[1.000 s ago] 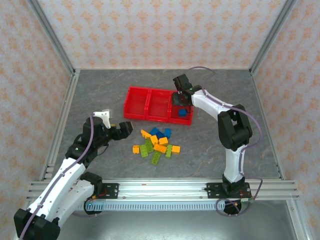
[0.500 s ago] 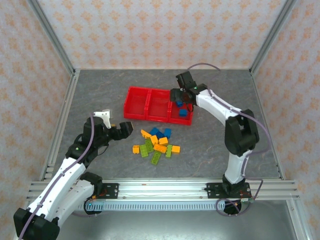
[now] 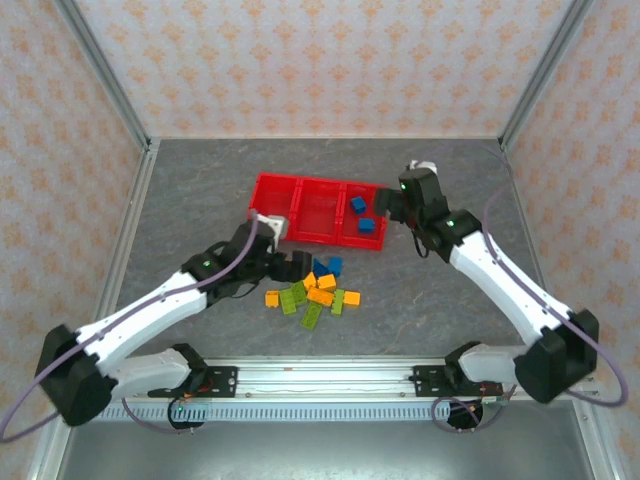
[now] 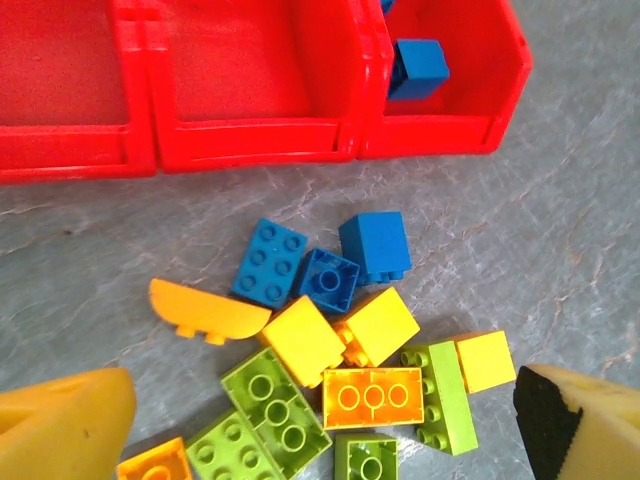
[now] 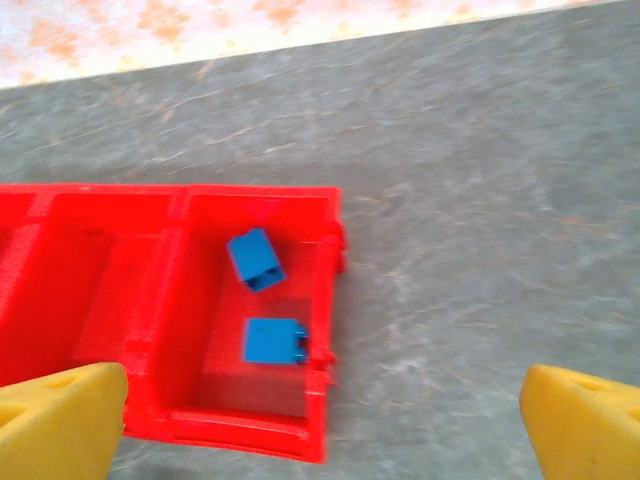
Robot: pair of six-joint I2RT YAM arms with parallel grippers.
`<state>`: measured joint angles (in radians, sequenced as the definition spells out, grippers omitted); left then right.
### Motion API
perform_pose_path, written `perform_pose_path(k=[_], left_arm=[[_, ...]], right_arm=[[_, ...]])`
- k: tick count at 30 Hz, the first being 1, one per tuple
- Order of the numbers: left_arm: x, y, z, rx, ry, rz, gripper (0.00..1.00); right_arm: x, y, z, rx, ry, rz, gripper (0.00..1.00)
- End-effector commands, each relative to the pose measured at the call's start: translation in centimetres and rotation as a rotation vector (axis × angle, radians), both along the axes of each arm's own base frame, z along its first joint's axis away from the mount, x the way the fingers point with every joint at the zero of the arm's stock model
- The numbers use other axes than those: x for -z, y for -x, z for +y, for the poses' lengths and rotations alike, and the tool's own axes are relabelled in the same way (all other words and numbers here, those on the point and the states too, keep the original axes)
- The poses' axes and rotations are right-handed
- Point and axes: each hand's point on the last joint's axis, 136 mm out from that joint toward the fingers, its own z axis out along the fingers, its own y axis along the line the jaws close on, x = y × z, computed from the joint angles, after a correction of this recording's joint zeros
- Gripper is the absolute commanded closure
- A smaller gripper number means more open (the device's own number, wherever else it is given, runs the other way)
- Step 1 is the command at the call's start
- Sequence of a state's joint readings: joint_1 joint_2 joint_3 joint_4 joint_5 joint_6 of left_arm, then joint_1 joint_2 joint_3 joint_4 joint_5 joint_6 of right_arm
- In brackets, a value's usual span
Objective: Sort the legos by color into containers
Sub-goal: Place the lego in the container, then pick up the lego from the center of the table.
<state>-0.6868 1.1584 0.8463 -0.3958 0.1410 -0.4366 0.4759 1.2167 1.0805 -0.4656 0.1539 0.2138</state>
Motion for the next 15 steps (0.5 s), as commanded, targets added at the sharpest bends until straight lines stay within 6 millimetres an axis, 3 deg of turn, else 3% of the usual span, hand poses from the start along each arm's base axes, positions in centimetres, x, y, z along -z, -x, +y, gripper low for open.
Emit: perform_pose_path(k=[1,6,11,15], left_arm=[[1.1,-0.8,-1.4,0.013,-0.120,0.013,0.01],[4.2,-1.3,-5.2,0.098,-0.277,0.086,0.04],[7.5,-2.2,-7.4,0.129,-0.388,0.171,0.16],[8.7,-3.5,-8.7,0.127,-0.410,0.189,0.18]], right_arm=[[-2.2,1.5,-4.8,0.194,0.045,-0.130,0.00],[-2.5,5.0,-7.8,0.262,0.016,-0.213,0.00],[-1.7,7.2,-9.0,0.280,-0.009,-0.241,0.00],[-1.3,7.7,-9.0,0.276,-0.029,-0.237,0.00]])
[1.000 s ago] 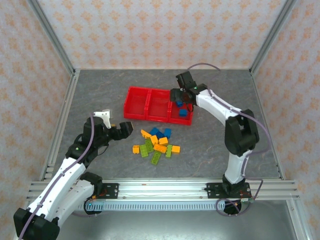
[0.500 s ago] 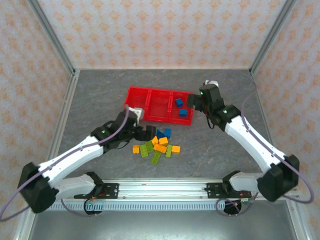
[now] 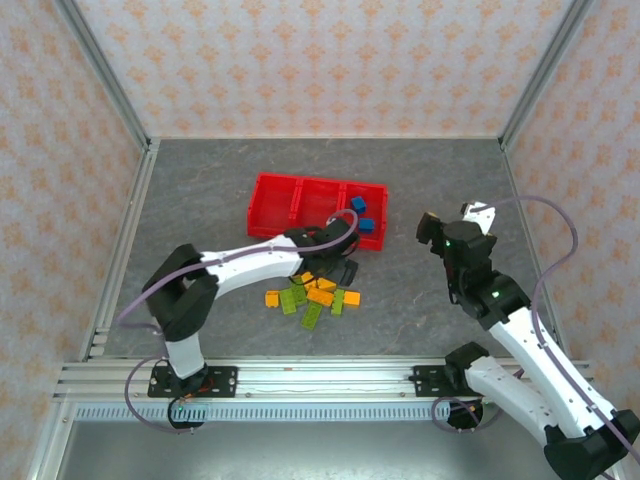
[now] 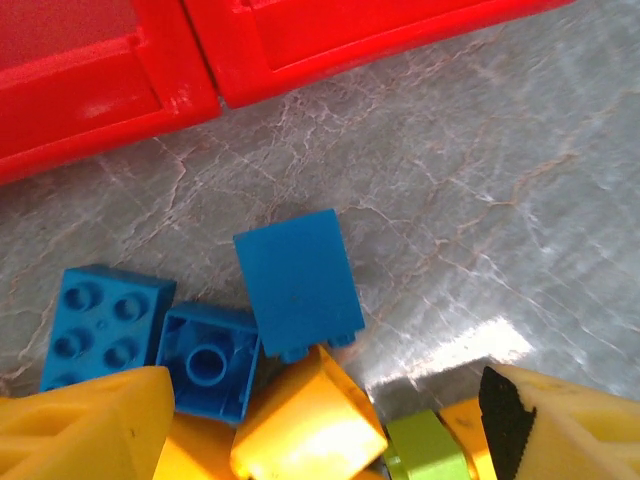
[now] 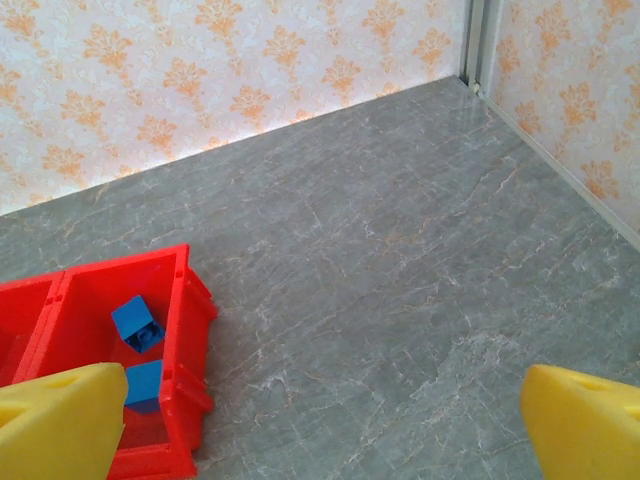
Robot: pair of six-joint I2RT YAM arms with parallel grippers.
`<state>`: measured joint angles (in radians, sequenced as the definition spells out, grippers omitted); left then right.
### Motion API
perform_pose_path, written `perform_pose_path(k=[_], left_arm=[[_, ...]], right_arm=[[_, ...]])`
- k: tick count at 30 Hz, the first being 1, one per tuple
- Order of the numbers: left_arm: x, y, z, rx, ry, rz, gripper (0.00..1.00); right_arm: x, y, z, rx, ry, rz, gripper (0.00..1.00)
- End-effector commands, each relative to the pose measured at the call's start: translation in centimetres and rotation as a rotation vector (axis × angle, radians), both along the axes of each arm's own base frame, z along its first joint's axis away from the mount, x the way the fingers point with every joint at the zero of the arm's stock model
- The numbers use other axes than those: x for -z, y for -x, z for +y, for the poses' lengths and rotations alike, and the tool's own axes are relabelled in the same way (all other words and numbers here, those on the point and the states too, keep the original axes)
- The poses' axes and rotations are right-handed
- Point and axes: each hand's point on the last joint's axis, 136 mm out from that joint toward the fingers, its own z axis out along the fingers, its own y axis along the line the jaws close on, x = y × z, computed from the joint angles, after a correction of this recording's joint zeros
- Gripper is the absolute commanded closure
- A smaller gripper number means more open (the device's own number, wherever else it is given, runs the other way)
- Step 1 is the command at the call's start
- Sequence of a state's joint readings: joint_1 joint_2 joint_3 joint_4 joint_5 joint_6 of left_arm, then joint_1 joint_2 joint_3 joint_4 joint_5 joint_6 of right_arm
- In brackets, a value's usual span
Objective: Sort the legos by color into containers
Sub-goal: Pick up the lego from the center of the table.
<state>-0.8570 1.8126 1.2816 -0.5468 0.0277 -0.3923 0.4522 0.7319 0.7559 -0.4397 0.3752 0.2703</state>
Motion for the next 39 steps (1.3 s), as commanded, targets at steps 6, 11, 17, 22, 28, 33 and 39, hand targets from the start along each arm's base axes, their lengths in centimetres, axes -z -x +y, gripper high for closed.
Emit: perform_pose_path(k=[6,11,17,22,28,33,39], left_arm=[[1.3,-2.2,0.1,-0.026,-0.151,-0.003,0.21],[1.9,-3.3,-0.1,-0.027,-0.192,-0.020,0.30],[2.5,-4.2,0.5,-0.041,-0.225,-0.019,0.31],[2.9,-4.3,0.5,-0.043,-0.208,-0.004,0.35],[3.6,-4.0,0.2,-0.038,-0.188,0.020,0.42],[4.1,-3.9,-0.3,-0.034,-0.174,0.036,0.44],[4.8,-4.1,-0.7,-0.037,-0.172,0.049,0.56]], right_arm=[[0.0,0.2,-0.4,0.024,-0.012,-0.011,0.00],[0.0,0.2,-0.3,0.016,-0.012,-0.010,0.00],[0.1,0.3,-0.3,0.014,-0.009,-0.011,0.00],[0.2,0.3,-0.2,0.009,-0.012,-0.011,0.00],[0.0,0.5,-0.5,0.025,-0.020,-0.009,0.00],[0.0,1.4,-0.6,0.015,-0.038,-0.003,0.00],[0.3,2.3,0.0,-0.036,-0.094,-0.036,0.00]])
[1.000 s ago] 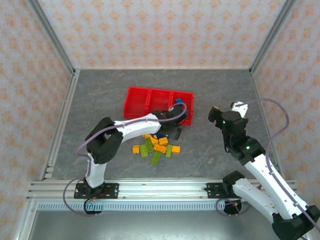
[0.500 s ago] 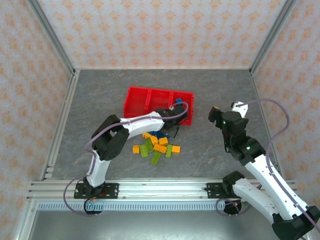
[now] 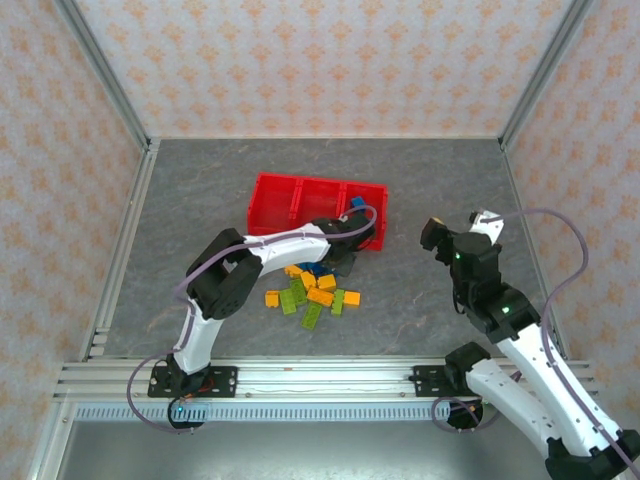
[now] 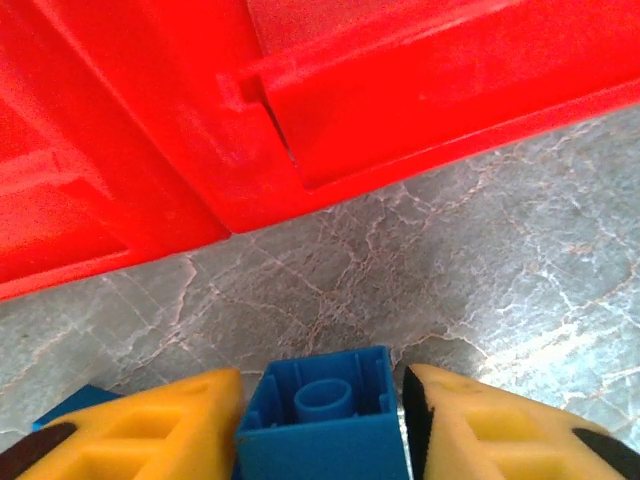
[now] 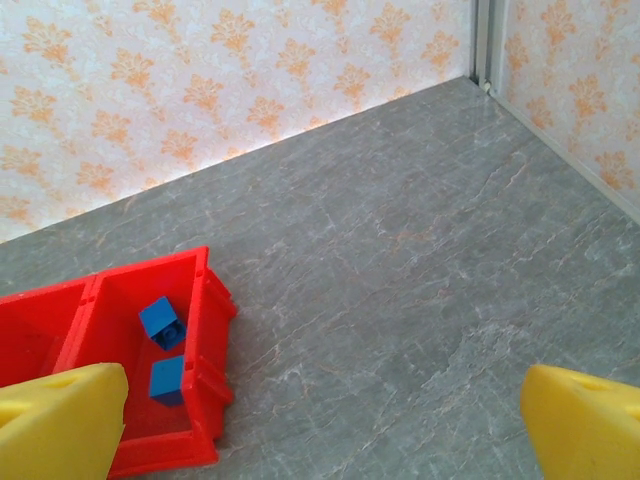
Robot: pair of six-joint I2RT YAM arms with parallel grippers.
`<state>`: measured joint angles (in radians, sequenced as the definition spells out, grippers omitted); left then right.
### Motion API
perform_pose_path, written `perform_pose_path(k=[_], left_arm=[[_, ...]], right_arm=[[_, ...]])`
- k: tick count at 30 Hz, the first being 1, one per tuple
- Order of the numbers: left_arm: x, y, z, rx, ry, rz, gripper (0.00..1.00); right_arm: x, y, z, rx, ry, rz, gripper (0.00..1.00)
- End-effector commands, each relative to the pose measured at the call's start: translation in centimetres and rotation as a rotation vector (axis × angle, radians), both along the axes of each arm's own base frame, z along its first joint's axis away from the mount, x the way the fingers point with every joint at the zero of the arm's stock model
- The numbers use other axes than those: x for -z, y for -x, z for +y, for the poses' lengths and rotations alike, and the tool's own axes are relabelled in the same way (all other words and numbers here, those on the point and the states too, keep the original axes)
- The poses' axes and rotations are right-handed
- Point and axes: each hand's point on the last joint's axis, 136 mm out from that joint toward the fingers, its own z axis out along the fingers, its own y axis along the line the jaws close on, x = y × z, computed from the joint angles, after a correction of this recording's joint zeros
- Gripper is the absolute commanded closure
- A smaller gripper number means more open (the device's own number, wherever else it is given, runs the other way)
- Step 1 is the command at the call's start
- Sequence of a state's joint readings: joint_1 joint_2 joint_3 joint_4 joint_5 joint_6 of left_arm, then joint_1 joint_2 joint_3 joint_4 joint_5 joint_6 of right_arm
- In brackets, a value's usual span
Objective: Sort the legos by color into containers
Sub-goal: Pick up the lego from the center of the table, then place the lego in the container.
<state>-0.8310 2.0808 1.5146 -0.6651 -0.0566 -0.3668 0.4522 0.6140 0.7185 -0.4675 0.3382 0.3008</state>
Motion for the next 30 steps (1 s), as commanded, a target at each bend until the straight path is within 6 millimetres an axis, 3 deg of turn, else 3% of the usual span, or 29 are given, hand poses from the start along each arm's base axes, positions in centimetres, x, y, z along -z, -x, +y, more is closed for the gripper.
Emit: perform_pose_path(k=[1,9,12,15,21,25,30], left_arm=[[0.5,-0.5,-0.5,-0.011,0.006,0.013,0.58],[0.3,-0.4,-0.6,-0.032,0.003,0.024,0.71],[-1.4,-0.7,-0.9,-0.038,0.028,-0.004,0.74],[-4.3,-1.4,-1.3,-0.048,0.076,-0.056,0.75],[-9.9,-4.6,-2.7,-0.060,0.113,-0.170,0.73],[-11.8,-7.5,-4.2,-0.058,0.133,-0.205,0.73],[-13.0,-10.3,-5.1,-0.071,0.167,-0.231,0.73]], right_arm=[[0.7,0.5,0.3,-0.022,-0.035,0.001,0.00],[1.8,0.4,1.3,-0.071,-0.052,0.026,0.00],[2.1,0.3,2.0,-0.104,-0.065,0.035,0.00],[2.2,0.2,2.7,-0.139,-0.073,0.043,0.00],[2.3,0.2,3.1,-0.161,-0.080,0.044,0.00],[2.2,0.2,1.8,-0.090,-0.053,0.043,0.00],[2.1,0.2,1.6,-0.080,-0.052,0.038,0.00]])
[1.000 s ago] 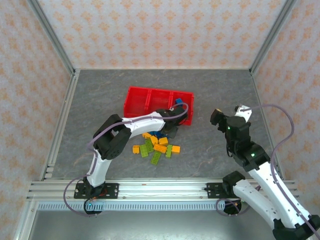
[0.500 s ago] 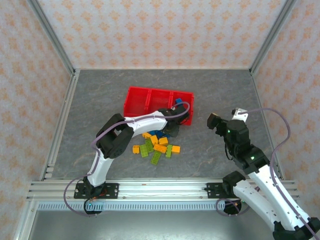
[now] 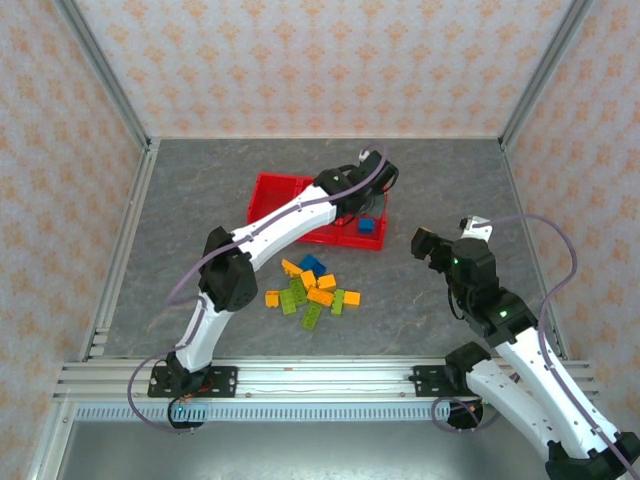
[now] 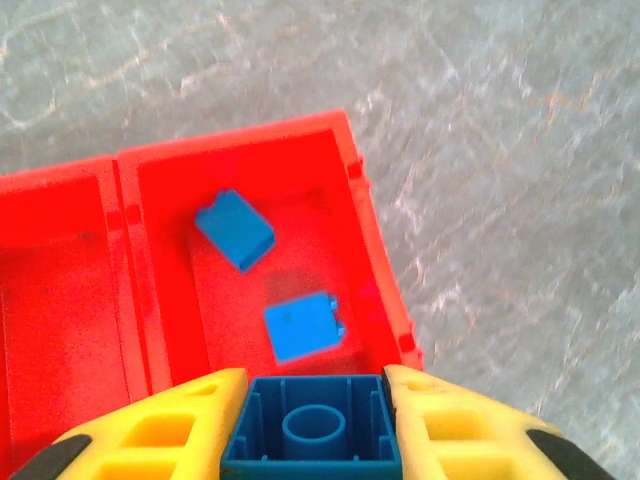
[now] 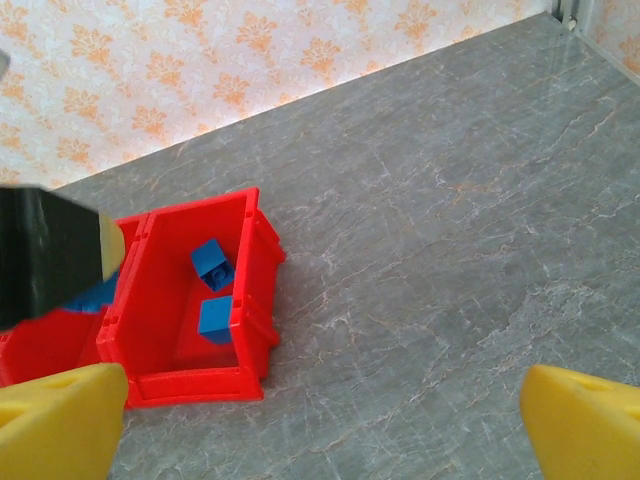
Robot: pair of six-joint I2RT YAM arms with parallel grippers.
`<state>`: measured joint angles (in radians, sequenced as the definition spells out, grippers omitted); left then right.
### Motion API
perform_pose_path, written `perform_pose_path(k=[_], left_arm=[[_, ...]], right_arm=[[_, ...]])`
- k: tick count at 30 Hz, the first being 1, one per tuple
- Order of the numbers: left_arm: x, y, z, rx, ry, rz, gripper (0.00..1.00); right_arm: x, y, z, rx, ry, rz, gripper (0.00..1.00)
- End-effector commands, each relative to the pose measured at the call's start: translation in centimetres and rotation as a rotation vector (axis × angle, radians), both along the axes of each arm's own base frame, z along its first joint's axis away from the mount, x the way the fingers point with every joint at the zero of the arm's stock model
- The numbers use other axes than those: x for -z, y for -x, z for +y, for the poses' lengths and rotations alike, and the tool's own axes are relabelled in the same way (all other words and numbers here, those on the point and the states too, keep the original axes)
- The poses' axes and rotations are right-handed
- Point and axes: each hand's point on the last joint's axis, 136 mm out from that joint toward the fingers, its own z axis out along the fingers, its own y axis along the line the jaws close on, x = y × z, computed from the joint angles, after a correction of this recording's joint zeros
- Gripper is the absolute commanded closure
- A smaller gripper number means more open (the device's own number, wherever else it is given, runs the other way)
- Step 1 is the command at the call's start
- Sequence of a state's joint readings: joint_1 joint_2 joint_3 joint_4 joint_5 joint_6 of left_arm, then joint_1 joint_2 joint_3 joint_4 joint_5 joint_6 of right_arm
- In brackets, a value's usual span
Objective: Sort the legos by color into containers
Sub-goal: Place the lego in the container.
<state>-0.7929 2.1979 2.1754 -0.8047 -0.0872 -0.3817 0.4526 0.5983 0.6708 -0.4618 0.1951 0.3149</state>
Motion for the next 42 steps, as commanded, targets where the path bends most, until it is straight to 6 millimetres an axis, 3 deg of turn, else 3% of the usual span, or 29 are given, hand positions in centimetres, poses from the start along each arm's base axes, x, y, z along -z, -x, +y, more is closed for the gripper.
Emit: perform_pose_path(k=[1,7,17,23,29,32,35,42], left_arm=[[3.3,-0.8,1.9,-0.019,-0.109,0.069,0.72],[4.2,-2.3,3.1,-0.063,-0.094,0.071,0.71],[5.5,-2.2,1.8,-0.026,-0.050,0.100,0.62],[5.3,-2.7,2.1,-0.031,-0.051,0.088,0.49],[2.6,-3.1,2.6,-0.046,-0.027,0.034,0.36],[0.9,-2.6,3.6,-0.059,-0.020,-0.008,0.22],[-0.4,-1.5,5.1,-0.079,-0.016,-0.046,0.01],[-2.0,2.7,9.0,-0.131,-0.044,-0.060,0.01]], right_arm=[[0.0,-0.1,-0.7,0.043,0.007,-0.011,0.00],[0.2,-0.2,-0.7,0.041,0.009,-0.007,0.00],[0.6,-0.3,-0.7,0.051,0.013,0.007,0.00],[0.7,-0.4,-0.7,0.051,0.014,0.012,0.00],[0.9,-0.4,-0.7,0.056,0.012,0.016,0.00],[0.9,-0.4,-0.7,0.055,0.011,0.016,0.00],[0.9,-0.4,-0.6,0.052,0.011,0.019,0.00],[1.1,-0.4,-0.5,0.046,0.009,0.027,0.00]])
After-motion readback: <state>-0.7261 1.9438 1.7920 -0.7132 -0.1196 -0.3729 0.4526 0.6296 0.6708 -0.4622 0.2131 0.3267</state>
